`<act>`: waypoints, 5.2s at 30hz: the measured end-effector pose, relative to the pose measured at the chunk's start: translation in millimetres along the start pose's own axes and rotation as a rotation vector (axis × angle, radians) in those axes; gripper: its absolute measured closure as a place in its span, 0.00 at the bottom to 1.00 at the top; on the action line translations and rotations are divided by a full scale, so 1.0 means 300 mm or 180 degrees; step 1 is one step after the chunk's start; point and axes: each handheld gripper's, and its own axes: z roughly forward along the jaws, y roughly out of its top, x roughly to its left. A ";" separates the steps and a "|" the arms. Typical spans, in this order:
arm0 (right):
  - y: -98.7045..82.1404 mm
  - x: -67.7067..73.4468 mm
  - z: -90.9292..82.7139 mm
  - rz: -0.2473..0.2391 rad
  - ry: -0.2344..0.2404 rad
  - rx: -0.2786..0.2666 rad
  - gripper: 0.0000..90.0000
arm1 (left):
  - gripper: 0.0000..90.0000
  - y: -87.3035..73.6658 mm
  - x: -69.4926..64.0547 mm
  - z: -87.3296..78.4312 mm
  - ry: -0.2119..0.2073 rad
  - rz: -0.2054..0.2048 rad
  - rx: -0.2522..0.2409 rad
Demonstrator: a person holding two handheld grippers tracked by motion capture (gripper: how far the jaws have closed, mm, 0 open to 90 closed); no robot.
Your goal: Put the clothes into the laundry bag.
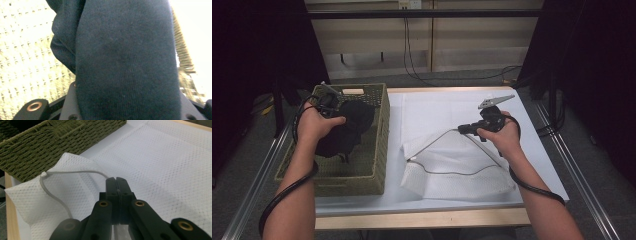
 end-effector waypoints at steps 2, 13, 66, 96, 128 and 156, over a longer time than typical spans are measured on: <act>0.000 0.000 0.000 0.0005 0.0002 0.0001 1.00 | 0.68 0.007 -0.006 -0.014 0.0004 0.0022 0.0011; -0.003 -0.007 0.000 0.0013 -0.0003 -0.0005 1.00 | 0.68 0.039 -0.059 -0.084 -0.0092 -0.0024 -0.0080; -0.008 -0.016 0.000 0.0039 -0.0015 -0.0005 1.00 | 0.69 0.119 -0.301 -0.180 -0.0618 0.0529 0.0127; -0.015 -0.032 0.000 0.0097 -0.0070 -0.0019 1.00 | 0.68 0.103 -0.527 -0.106 -0.0996 0.0961 0.0258; -0.013 -0.035 0.009 0.0124 -0.0205 -0.0001 1.00 | 0.68 0.021 -0.676 0.029 -0.1310 0.1345 0.0449; 0.023 -0.034 0.019 0.0140 -0.0281 0.0043 1.00 | 0.68 -0.049 -0.760 0.144 -0.1503 0.1484 0.0531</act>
